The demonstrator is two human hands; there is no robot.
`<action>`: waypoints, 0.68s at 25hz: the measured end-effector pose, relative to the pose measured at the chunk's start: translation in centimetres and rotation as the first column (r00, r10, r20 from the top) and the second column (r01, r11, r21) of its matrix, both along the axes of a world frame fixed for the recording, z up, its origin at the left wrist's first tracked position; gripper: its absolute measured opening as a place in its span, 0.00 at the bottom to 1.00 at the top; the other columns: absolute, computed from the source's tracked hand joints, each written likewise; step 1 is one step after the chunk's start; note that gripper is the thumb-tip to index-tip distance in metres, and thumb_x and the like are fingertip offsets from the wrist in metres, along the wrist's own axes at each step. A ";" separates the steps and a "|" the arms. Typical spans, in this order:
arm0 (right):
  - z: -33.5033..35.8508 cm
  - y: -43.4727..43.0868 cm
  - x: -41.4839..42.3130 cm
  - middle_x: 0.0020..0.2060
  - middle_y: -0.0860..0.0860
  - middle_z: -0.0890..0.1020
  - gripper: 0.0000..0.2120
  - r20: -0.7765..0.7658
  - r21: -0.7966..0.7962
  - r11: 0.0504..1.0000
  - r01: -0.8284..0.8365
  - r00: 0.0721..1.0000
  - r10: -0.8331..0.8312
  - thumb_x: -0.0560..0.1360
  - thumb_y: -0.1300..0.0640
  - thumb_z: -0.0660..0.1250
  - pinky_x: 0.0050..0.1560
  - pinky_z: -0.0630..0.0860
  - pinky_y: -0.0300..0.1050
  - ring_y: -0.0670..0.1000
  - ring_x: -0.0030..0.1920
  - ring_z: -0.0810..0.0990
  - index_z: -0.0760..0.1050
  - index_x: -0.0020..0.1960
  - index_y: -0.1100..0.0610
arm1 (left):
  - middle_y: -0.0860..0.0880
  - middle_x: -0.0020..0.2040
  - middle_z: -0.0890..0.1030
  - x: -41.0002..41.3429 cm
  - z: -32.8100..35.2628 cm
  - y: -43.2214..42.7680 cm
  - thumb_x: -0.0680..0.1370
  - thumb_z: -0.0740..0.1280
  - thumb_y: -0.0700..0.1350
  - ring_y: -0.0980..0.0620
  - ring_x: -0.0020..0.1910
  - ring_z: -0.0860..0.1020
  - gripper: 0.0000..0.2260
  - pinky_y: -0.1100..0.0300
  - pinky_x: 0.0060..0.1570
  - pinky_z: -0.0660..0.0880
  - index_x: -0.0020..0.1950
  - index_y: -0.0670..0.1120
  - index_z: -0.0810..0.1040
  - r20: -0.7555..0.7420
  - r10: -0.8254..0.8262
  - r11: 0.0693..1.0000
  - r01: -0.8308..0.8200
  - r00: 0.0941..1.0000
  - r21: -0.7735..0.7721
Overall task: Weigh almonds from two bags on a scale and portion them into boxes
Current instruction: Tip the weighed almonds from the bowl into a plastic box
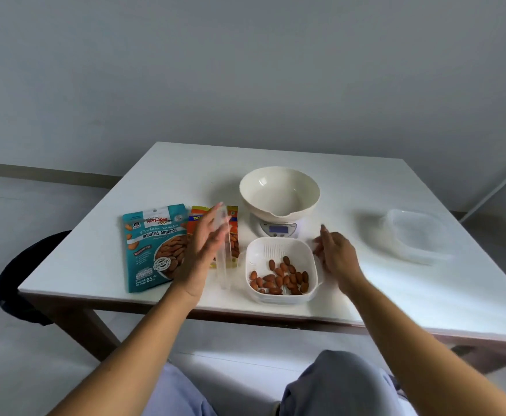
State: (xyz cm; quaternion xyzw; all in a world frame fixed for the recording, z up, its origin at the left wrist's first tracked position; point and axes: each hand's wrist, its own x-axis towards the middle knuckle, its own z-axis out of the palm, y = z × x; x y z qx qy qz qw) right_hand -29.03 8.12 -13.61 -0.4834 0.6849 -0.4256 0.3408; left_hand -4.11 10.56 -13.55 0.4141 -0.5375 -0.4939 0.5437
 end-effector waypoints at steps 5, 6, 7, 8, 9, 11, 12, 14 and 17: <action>-1.8 5.5 -0.4 0.24 0.53 0.75 0.20 -0.037 -0.052 0.987 -0.154 0.988 0.152 0.80 0.53 0.57 0.26 0.69 0.38 0.50 0.24 0.71 0.71 0.34 0.63 | 0.60 0.67 0.65 -4.0 3.5 0.2 0.61 0.71 0.70 0.57 0.68 0.65 0.46 0.54 0.68 0.67 0.75 0.57 0.61 0.747 -0.056 0.938 0.291 0.662 -0.187; -1.9 6.0 -0.3 0.24 0.53 0.75 0.20 -0.029 -0.055 0.984 -0.171 0.985 0.170 0.80 0.53 0.57 0.26 0.70 0.39 0.49 0.24 0.71 0.71 0.35 0.64 | 0.56 0.68 0.64 -4.8 3.6 0.3 0.61 0.70 0.71 0.54 0.69 0.64 0.46 0.51 0.70 0.66 0.76 0.57 0.60 0.851 -0.007 0.922 0.333 0.526 -0.198; -1.9 6.2 -0.4 0.24 0.52 0.75 0.19 -0.017 -0.056 0.982 -0.182 0.983 0.181 0.80 0.54 0.57 0.26 0.70 0.40 0.49 0.24 0.71 0.71 0.34 0.63 | 0.55 0.70 0.62 -5.5 3.4 0.3 0.61 0.68 0.73 0.52 0.71 0.62 0.47 0.50 0.71 0.63 0.76 0.58 0.59 0.920 0.034 0.908 0.372 0.391 -0.192; -2.0 6.4 -0.4 0.23 0.52 0.74 0.19 -0.003 -0.056 0.980 -0.192 0.981 0.192 0.80 0.55 0.57 0.27 0.70 0.40 0.49 0.24 0.71 0.71 0.34 0.61 | 0.53 0.72 0.60 -6.1 3.2 0.3 0.61 0.66 0.75 0.51 0.72 0.60 0.48 0.49 0.73 0.60 0.76 0.58 0.57 0.959 0.068 0.896 0.405 0.276 -0.180; -2.0 6.5 -0.5 0.23 0.51 0.74 0.19 0.004 -0.058 0.977 -0.207 0.978 0.208 0.81 0.55 0.56 0.27 0.70 0.39 0.48 0.24 0.70 0.70 0.33 0.59 | 0.52 0.73 0.59 -6.6 2.8 0.4 0.61 0.64 0.76 0.50 0.73 0.58 0.48 0.47 0.74 0.58 0.77 0.59 0.56 0.976 0.092 0.887 0.428 0.197 -0.170; -1.9 6.4 -0.6 0.23 0.50 0.73 0.19 0.002 -0.053 0.968 -0.244 0.970 0.244 0.81 0.55 0.56 0.29 0.68 0.40 0.47 0.24 0.69 0.69 0.33 0.57 | 0.51 0.74 0.58 -7.2 2.1 0.4 0.61 0.62 0.77 0.48 0.74 0.56 0.48 0.44 0.74 0.55 0.77 0.59 0.54 0.984 0.116 0.880 0.444 0.138 -0.166; -1.8 6.4 -0.7 0.23 0.50 0.73 0.18 0.004 -0.047 0.964 -0.261 0.965 0.261 0.81 0.55 0.55 0.29 0.68 0.40 0.47 0.24 0.69 0.69 0.33 0.58 | 0.51 0.75 0.57 -7.4 2.0 0.3 0.62 0.62 0.77 0.48 0.75 0.55 0.48 0.43 0.75 0.54 0.77 0.59 0.53 0.986 0.110 0.882 0.444 0.127 -0.156; -1.9 6.4 -0.8 0.23 0.49 0.73 0.18 0.009 -0.046 0.958 -0.282 0.959 0.282 0.81 0.55 0.55 0.29 0.67 0.39 0.46 0.24 0.68 0.69 0.34 0.58 | 0.52 0.77 0.53 -7.5 1.8 0.0 0.63 0.61 0.77 0.49 0.77 0.50 0.48 0.41 0.75 0.49 0.78 0.59 0.50 0.993 0.075 0.889 0.445 0.091 -0.108; -2.0 6.4 -1.0 0.24 0.50 0.73 0.18 0.003 -0.051 0.959 -0.278 0.960 0.279 0.81 0.55 0.55 0.28 0.67 0.38 0.46 0.24 0.68 0.69 0.33 0.57 | 0.52 0.79 0.49 -7.4 1.5 -0.1 0.65 0.58 0.77 0.51 0.78 0.46 0.48 0.41 0.76 0.44 0.78 0.58 0.48 0.995 0.075 0.883 0.459 0.060 -0.094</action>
